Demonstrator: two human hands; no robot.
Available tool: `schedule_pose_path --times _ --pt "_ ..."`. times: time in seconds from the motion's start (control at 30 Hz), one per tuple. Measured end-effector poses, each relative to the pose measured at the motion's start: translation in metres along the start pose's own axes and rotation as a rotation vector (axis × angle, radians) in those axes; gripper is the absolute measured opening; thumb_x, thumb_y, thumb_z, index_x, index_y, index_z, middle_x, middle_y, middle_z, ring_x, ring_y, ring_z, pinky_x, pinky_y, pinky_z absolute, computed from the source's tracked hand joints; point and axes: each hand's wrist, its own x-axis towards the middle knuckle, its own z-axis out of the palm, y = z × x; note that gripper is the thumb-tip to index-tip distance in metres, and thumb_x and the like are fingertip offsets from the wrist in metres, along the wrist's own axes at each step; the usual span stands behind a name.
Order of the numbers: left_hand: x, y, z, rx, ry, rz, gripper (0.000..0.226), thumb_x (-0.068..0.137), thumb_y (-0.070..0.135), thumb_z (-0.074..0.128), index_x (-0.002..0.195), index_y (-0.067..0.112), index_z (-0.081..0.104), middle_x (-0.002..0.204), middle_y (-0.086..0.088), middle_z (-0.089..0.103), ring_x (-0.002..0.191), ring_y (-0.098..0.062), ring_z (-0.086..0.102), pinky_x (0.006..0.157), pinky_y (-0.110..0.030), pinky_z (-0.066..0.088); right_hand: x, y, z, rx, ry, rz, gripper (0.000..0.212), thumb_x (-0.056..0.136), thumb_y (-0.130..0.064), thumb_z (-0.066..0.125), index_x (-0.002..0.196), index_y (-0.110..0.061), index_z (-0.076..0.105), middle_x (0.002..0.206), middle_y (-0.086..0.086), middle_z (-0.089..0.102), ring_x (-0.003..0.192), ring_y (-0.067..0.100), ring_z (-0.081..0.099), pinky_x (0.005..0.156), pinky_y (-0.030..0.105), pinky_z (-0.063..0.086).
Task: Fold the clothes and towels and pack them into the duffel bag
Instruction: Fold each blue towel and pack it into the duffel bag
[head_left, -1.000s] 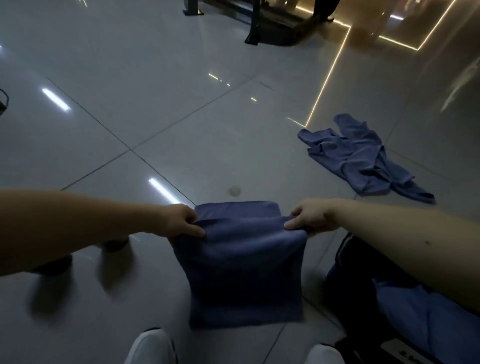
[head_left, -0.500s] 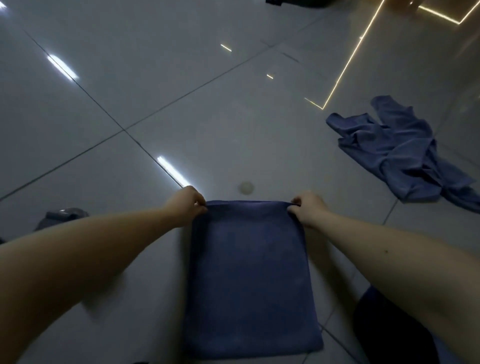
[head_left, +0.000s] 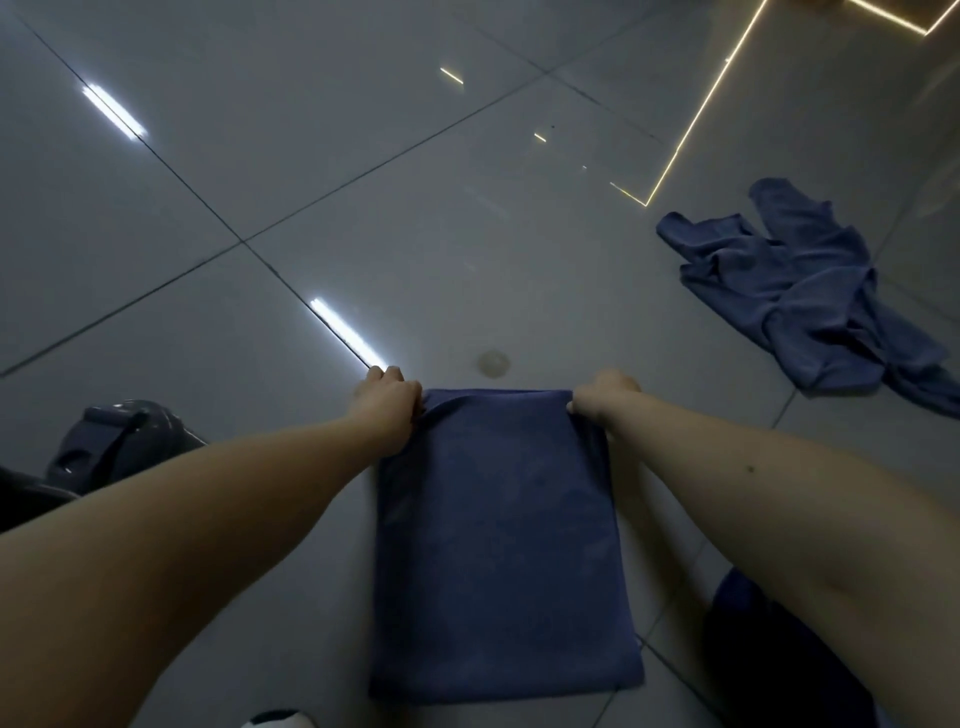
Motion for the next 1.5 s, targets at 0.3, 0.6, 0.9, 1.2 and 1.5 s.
schedule_pose_path --times 0.3,0.6,0.9,1.2,1.5 --pt "-0.003 0.004 -0.010 -0.213 -0.055 0.007 0.022 0.076 0.006 0.059 0.073 0.023 0.046 0.090 -0.002 0.057 0.079 -0.025 0.054 0.053 -0.027 0.033 -0.007 0.006 -0.013 0.193 -0.067 -0.085 0.015 0.081 -0.015 0.076 0.086 -0.006 0.064 0.084 0.009 0.062 0.075 0.025 0.056 0.068 0.038 0.051" --pt "-0.051 0.008 -0.075 -0.179 -0.001 0.224 0.032 0.076 0.023 0.078 0.068 0.030 0.048 0.080 0.006 0.055 0.071 -0.013 0.052 0.061 -0.028 0.042 -0.069 0.022 -0.071 0.071 -0.069 -0.310 0.008 0.083 -0.020 0.076 0.080 -0.014 0.071 0.074 0.004 0.065 0.068 0.017 0.059 0.057 0.023 0.046" --pt "-0.136 0.023 -0.166 0.012 0.033 0.321 0.023 0.080 0.036 0.077 0.078 0.034 0.054 0.095 0.007 0.054 0.083 -0.012 0.056 0.073 -0.032 0.052 -0.178 0.046 -0.164 -0.082 -0.020 -0.505 0.012 0.088 -0.028 0.074 0.090 -0.016 0.075 0.074 0.002 0.069 0.069 0.014 0.062 0.065 0.028 0.051" --pt "-0.172 0.037 -0.172 -0.042 0.243 0.395 0.021 0.083 0.041 0.076 0.080 0.031 0.057 0.094 0.009 0.053 0.081 -0.012 0.055 0.071 -0.030 0.050 -0.212 0.080 -0.157 0.029 0.233 -0.637 0.006 0.085 -0.023 0.078 0.083 -0.018 0.077 0.070 -0.002 0.070 0.064 0.013 0.064 0.063 0.031 0.052" --pt "-0.172 0.035 -0.170 -0.105 0.349 0.384 0.031 0.082 0.050 0.074 0.075 0.027 0.056 0.082 0.009 0.055 0.073 -0.011 0.053 0.064 -0.029 0.045 -0.219 0.087 -0.166 -0.022 0.317 -0.719 0.012 0.090 -0.026 0.074 0.086 -0.016 0.076 0.078 -0.005 0.070 0.071 0.008 0.063 0.068 0.030 0.049"
